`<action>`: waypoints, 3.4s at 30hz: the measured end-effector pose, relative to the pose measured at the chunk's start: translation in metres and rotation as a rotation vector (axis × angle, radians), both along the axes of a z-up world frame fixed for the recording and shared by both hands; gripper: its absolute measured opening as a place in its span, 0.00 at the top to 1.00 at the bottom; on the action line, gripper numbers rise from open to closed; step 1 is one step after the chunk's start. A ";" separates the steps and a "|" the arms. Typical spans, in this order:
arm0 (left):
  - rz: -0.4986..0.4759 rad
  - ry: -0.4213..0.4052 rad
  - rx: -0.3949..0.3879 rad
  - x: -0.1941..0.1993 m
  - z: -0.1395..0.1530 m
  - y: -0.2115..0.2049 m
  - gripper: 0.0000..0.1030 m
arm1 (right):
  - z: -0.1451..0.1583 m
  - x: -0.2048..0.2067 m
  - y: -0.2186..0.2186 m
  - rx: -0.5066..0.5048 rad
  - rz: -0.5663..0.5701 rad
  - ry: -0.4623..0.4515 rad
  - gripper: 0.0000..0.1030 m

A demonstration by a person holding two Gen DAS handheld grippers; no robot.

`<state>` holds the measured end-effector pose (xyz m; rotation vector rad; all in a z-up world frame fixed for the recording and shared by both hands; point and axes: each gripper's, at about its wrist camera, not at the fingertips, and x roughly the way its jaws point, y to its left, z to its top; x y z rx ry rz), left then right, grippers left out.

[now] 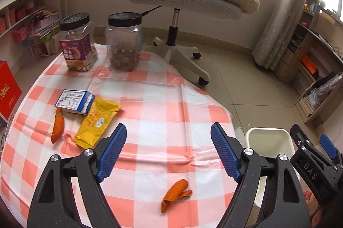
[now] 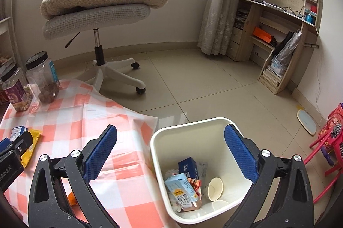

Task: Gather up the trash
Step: 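Grasp the orange peel with the left tool while the right tool grasps the yellow snack packet, then drop the yellow packet into the bin with the right tool while the left tool drops the orange peel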

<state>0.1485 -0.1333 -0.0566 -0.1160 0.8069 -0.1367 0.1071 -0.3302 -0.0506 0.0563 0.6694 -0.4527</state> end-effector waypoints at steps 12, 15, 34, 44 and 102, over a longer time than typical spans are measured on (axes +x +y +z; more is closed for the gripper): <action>0.186 0.079 0.009 0.017 -0.027 0.099 0.24 | -0.015 0.040 0.082 0.018 0.142 0.058 0.07; 0.237 0.103 0.024 0.027 -0.039 0.125 0.24 | -0.020 0.049 0.098 0.023 0.176 0.078 0.07; 0.211 0.207 0.090 0.069 -0.118 0.199 0.79 | -0.090 0.109 0.180 0.251 0.402 0.288 0.07; 0.306 0.170 0.002 0.058 -0.098 0.252 0.82 | -0.121 0.139 0.225 0.549 0.489 0.290 0.17; 0.094 -0.021 -0.096 -0.025 0.012 0.118 0.82 | 0.009 0.011 0.102 0.149 0.461 0.016 0.98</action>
